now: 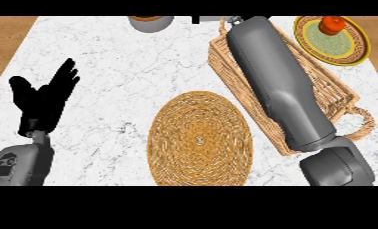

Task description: Pick the cupcake from the placemat and place it in the basket

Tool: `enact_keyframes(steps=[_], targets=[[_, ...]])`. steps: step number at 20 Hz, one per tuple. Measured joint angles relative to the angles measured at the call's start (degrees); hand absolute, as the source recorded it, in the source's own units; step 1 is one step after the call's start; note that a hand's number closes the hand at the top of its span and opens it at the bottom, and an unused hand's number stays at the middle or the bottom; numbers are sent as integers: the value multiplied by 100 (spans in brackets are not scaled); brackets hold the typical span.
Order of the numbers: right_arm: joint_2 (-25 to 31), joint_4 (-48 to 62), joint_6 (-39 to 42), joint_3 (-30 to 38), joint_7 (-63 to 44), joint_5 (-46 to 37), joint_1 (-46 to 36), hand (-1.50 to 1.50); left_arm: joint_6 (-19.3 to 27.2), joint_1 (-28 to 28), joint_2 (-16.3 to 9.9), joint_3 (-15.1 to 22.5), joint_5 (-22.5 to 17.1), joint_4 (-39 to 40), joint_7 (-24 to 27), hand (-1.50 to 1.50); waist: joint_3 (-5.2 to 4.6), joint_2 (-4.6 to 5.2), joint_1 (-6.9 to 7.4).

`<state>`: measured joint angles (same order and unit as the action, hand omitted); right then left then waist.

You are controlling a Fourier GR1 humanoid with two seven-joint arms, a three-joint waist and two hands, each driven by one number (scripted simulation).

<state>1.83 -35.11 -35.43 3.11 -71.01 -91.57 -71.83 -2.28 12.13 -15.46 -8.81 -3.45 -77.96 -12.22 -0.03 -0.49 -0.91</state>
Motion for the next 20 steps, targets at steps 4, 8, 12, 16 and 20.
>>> enact_keyframes(steps=[4, 8, 12, 16, 20], targets=[[-68, -371, -104, 290, -50, -311, 450, -150, 8, -28, 7, 4, 10, -59, 12, 0, 1, -5, -6], [-114, -835, -237, 236, -17, -362, 916, -150, -30, 74, -30, -39, -17, 13, 4, 0, 3, 7, 34], [-135, -1378, -383, 202, 50, -450, 1188, -150, -62, 78, -22, -27, -15, 33, 6, 0, 2, 12, 61], [-138, -2073, -603, 545, 76, -746, 1371, -150, -53, 59, -39, -74, -43, 18, -26, 0, 3, -9, 5], [-159, -3014, -834, 836, 87, -915, 1673, -150, -8, -27, 7, -65, -10, 37, 8, 0, 4, -55, -82]])
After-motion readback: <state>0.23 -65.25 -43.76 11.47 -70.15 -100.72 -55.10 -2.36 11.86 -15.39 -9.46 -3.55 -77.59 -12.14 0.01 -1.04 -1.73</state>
